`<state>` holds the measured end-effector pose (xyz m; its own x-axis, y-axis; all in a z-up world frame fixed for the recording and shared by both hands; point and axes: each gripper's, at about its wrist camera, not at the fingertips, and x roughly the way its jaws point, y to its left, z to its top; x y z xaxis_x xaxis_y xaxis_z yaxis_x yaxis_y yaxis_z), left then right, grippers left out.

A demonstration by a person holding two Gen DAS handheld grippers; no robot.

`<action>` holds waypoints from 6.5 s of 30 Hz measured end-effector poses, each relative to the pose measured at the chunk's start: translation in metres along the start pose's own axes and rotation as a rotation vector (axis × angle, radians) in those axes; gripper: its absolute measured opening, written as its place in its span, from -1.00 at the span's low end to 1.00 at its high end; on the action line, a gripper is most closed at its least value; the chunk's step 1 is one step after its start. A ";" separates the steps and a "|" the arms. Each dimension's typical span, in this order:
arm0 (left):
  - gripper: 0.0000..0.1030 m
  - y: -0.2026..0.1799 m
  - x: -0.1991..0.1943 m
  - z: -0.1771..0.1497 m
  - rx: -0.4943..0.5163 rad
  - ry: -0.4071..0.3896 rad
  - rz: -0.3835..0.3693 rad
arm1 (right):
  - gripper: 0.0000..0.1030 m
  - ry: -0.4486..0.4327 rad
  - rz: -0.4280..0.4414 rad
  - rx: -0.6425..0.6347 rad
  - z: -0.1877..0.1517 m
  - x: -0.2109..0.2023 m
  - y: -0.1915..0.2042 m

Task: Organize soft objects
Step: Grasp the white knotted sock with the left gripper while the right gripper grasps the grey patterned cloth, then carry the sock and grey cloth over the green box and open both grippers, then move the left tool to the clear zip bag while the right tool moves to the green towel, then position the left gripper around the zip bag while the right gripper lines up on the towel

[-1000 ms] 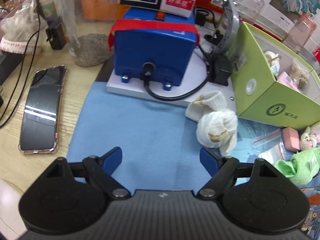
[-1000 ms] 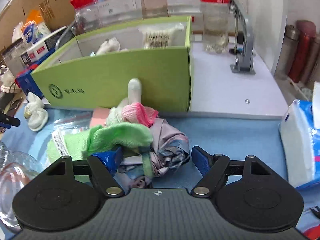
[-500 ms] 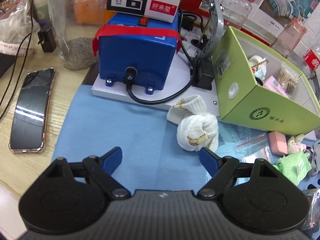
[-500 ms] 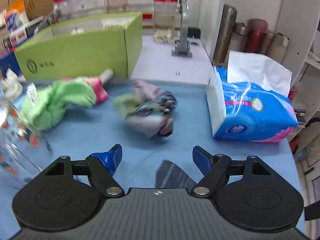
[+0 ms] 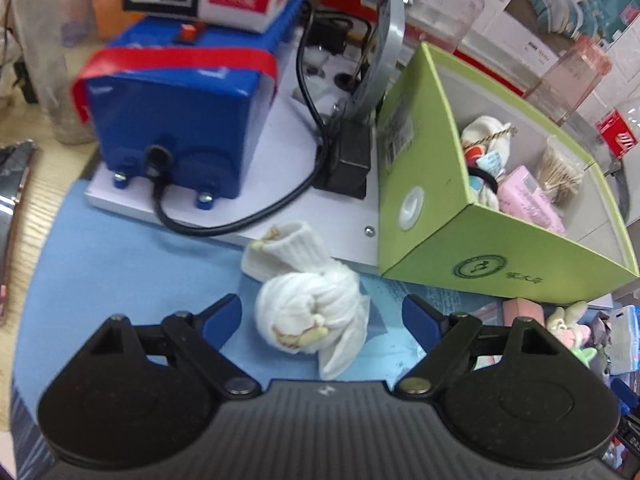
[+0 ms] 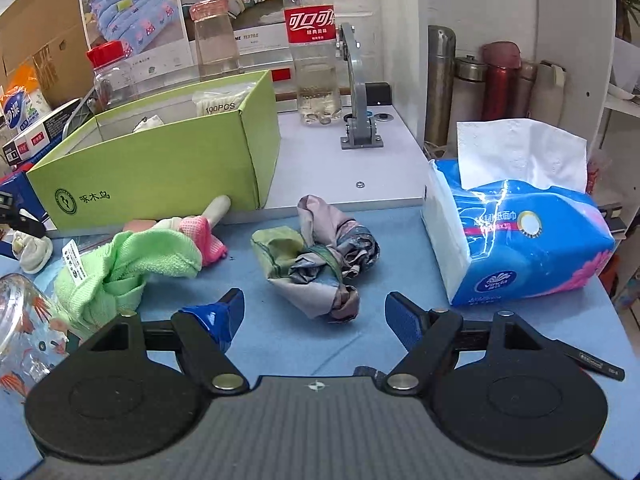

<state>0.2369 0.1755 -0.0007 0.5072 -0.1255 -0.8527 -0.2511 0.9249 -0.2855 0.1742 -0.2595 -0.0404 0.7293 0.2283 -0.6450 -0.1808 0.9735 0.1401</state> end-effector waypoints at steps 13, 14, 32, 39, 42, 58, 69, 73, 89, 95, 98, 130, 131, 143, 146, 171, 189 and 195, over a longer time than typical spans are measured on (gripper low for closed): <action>0.67 0.003 0.007 -0.005 0.047 -0.048 0.124 | 0.25 0.012 -0.066 -0.106 0.011 0.028 0.013; 0.68 -0.001 0.009 -0.006 0.065 -0.049 0.133 | 0.25 0.014 -0.084 -0.099 0.013 0.032 0.012; -0.23 0.001 -0.005 -0.022 0.103 -0.107 0.116 | -0.33 -0.066 0.017 -0.034 0.005 0.050 0.003; -0.23 0.017 -0.049 -0.034 0.076 -0.123 0.036 | -0.41 -0.147 0.130 -0.037 0.000 0.001 0.016; -0.23 0.005 -0.071 -0.028 0.120 -0.157 0.010 | -0.40 -0.229 0.169 -0.079 0.020 -0.025 0.032; -0.21 -0.102 -0.057 0.076 0.291 -0.246 -0.041 | -0.36 -0.223 0.221 -0.292 0.163 0.056 0.113; 0.53 -0.115 -0.024 0.074 0.349 -0.184 -0.010 | -0.11 -0.109 0.156 -0.214 0.162 0.088 0.113; 0.53 -0.116 -0.037 0.062 0.359 -0.220 0.021 | -0.05 -0.182 0.159 -0.171 0.162 0.063 0.105; 0.53 -0.101 -0.062 0.032 0.332 -0.206 0.004 | 0.13 -0.125 0.110 -0.207 0.153 0.051 0.108; 0.53 -0.084 -0.070 0.008 0.326 -0.202 0.013 | 0.14 -0.149 0.133 -0.262 0.120 0.014 0.109; 0.53 -0.073 -0.071 -0.008 0.314 -0.191 0.022 | 0.15 -0.114 0.154 -0.264 0.098 0.002 0.105; 0.53 -0.057 -0.053 -0.046 0.313 -0.076 0.062 | 0.18 0.281 -0.085 -0.474 0.051 0.053 0.061; 0.53 -0.060 -0.051 -0.044 0.319 -0.069 0.058 | 0.18 0.247 -0.097 -0.443 0.048 0.046 0.053; 0.53 -0.144 0.024 -0.033 0.551 0.293 -0.001 | 0.19 -0.046 0.058 -0.043 0.024 -0.010 0.014; 0.53 -0.156 0.042 -0.036 0.593 0.343 0.052 | 0.19 -0.057 0.056 -0.033 0.024 -0.010 0.011; 0.99 0.022 -0.007 -0.026 0.233 0.191 0.299 | 0.20 -0.100 0.116 -0.025 0.023 -0.027 0.025; 0.99 -0.003 -0.038 -0.029 0.271 0.074 0.005 | 0.21 -0.081 0.127 -0.024 0.014 -0.033 0.037; 0.99 -0.036 0.011 -0.028 0.433 0.210 -0.024 | 0.21 -0.066 0.100 -0.018 0.016 -0.029 0.034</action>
<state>0.2288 0.1312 -0.0123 0.3202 -0.1770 -0.9307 0.1480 0.9797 -0.1354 0.1579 -0.2332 -0.0047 0.7489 0.3256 -0.5772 -0.2663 0.9454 0.1879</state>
